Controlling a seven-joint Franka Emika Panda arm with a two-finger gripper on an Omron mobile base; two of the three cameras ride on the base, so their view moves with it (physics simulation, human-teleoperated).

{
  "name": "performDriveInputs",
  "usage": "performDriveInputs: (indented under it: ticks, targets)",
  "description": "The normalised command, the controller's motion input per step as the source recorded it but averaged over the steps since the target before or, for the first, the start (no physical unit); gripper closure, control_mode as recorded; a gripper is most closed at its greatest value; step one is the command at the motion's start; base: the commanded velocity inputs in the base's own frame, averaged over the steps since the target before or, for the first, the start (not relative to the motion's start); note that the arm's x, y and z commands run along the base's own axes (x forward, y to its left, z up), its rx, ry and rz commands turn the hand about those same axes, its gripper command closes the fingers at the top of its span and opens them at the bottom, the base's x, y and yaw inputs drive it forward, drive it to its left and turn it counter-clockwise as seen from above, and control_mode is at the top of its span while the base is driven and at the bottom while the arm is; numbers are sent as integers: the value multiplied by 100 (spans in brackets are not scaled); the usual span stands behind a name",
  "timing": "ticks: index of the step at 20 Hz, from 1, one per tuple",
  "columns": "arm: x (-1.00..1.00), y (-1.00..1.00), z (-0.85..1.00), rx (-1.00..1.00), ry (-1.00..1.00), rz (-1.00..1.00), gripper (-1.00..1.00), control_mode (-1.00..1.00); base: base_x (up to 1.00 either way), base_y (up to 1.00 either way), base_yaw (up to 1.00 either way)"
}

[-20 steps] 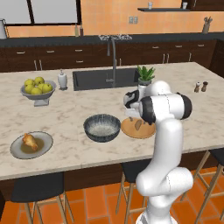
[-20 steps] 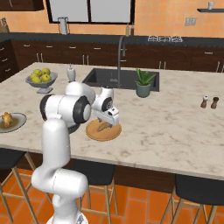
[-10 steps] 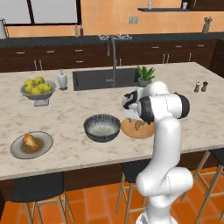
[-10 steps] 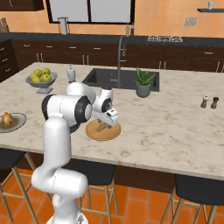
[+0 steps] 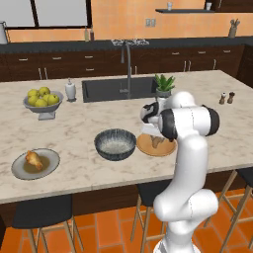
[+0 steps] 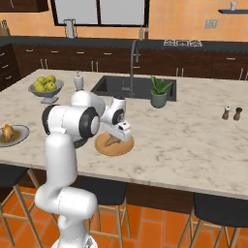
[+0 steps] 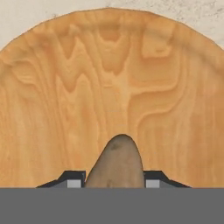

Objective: Pick the chicken drumstick and sweet potato from their plates and place them in the bowl. Then put the bowl in the fridge.

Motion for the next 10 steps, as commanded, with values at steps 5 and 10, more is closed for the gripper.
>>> performDriveInputs:
  ticks: [5,10]
  targets:
    - [-29,21,72,5,0,0,100,-100,0,0,0]
    - [-6,89,85,0,0,0,100,-100,0,0,0]
